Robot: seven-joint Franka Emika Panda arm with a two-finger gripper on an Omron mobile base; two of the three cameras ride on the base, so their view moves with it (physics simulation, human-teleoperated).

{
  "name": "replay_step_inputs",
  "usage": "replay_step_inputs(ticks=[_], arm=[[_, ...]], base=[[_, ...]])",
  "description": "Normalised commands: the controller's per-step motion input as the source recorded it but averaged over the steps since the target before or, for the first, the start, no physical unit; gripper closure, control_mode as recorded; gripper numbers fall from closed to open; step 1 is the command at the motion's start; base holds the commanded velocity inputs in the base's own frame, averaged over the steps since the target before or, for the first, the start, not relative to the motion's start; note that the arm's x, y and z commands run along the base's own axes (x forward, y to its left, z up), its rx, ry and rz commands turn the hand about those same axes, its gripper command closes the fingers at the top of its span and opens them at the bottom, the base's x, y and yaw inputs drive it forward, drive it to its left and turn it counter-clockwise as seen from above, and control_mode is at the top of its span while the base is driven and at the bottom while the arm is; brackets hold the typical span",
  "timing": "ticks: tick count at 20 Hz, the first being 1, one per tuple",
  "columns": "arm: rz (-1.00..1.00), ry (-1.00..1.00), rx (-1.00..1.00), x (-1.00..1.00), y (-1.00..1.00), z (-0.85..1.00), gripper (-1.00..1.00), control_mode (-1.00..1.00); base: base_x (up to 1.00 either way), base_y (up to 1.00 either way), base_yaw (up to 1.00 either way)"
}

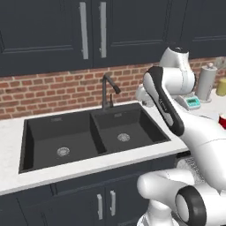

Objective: Pick up the cup and bowl from the counter, place them in the dishwasher, and close the dishwasher door.

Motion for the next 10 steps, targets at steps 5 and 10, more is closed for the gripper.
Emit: replay_step_inputs(ticks=[5, 10], arm=[[0.0, 0.0, 0.0, 0.0, 0.0, 0.0, -1.0, 1.0], [0.0, 0.0, 0.0, 0.0, 0.0, 0.0, -1.0, 1.0]], base=[[-0.03, 0.02, -0.72], [0.0, 0.13, -0.72]])
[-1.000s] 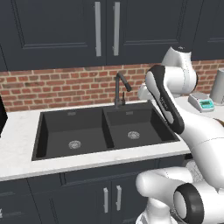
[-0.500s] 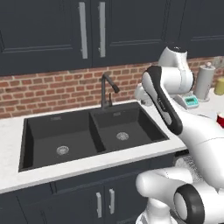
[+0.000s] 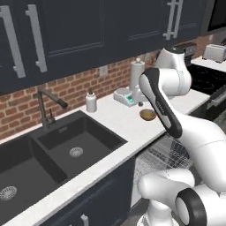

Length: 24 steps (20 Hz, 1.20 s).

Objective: Pick up the cup and bowl from the counter, place them in the dishwasher, and close the dishwasher door.

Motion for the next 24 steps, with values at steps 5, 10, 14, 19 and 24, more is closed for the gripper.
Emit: replay_step_inputs(ticks=[5, 10, 14, 19, 24], arm=[[0.0, 0.0, 0.0, 0.0, 0.0, 0.0, -1.0, 1.0], [0.0, 0.0, 0.0, 0.0, 0.0, 0.0, -1.0, 1.0], [0.0, 0.0, 0.0, 0.0, 0.0, 0.0, -1.0, 1.0], [0.0, 0.0, 0.0, 0.0, 0.0, 0.0, -1.0, 1.0], [0.0, 0.0, 0.0, 0.0, 0.0, 0.0, -1.0, 1.0]], base=[[0.0, 0.25, -0.65], [0.0, 0.42, -0.54], [0.0, 0.53, -0.43], [0.0, 0.5, -0.28], [0.0, 0.45, -0.14]])
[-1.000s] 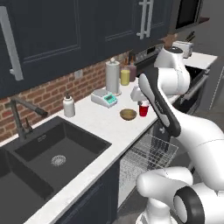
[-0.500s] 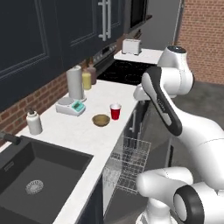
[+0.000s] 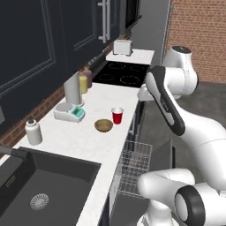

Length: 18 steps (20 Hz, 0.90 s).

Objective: Pick up the cup and bowl from the counter, place them in the dishwasher, and close the dishwasher door.

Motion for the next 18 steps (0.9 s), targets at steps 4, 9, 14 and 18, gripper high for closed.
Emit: replay_step_inputs(ticks=[4, 9, 14, 18], arm=[[0.0, 0.0, 0.0, 0.0, 0.0, 0.0, -1.0, 1.0], [0.0, 0.0, 0.0, 0.0, 0.0, 0.0, -1.0, 1.0], [0.0, 0.0, 0.0, -0.01, 0.03, 0.0, -1.0, -1.0], [-0.02, 0.0, 0.0, 0.0, 0.0, 0.0, -1.0, -1.0]], base=[[-0.03, 0.36, -0.06], [-0.14, 0.19, -0.01], [-0.05, 0.1, -0.01], [0.0, 0.0, 0.0]])
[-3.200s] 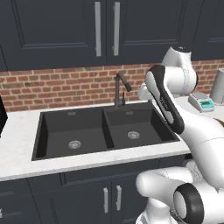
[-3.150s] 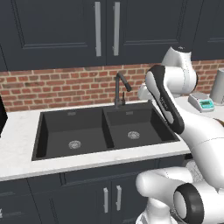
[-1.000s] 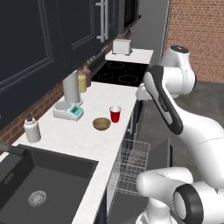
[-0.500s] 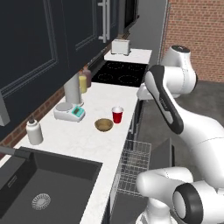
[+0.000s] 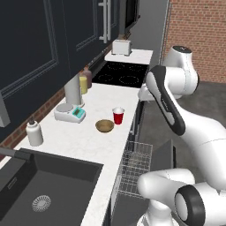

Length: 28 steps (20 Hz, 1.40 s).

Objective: Pick up the cup and bowl from the counter, place them in the dishwasher, and close the dishwasher door.

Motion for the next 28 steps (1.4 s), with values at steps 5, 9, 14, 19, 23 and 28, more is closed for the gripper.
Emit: replay_step_inputs(ticks=[5, 9, 14, 19, 23, 28], arm=[[-0.05, 0.01, 0.07, 0.53, 0.0, -0.03, -1.0, -1.0], [-0.05, 0.04, 0.07, 0.92, 0.0, -0.18, -1.0, -1.0], [-0.06, 0.0, 0.04, 0.93, 0.0, -0.33, -1.0, -1.0], [-0.07, 0.0, 0.0, 0.79, 0.0, -0.53, -1.0, -1.0], [-0.08, 0.0, 0.0, 0.58, 0.0, -0.64, -1.0, -1.0], [-0.06, -0.01, 0.0, 0.21, 0.0, -0.58, -1.0, -1.0]], base=[[0.0, 0.0, 0.0], [0.0, 0.0, 0.0], [0.0, 0.0, 0.0], [0.0, 0.0, 0.0], [0.0, 0.0, 0.0], [0.0, 0.0, 0.0]])
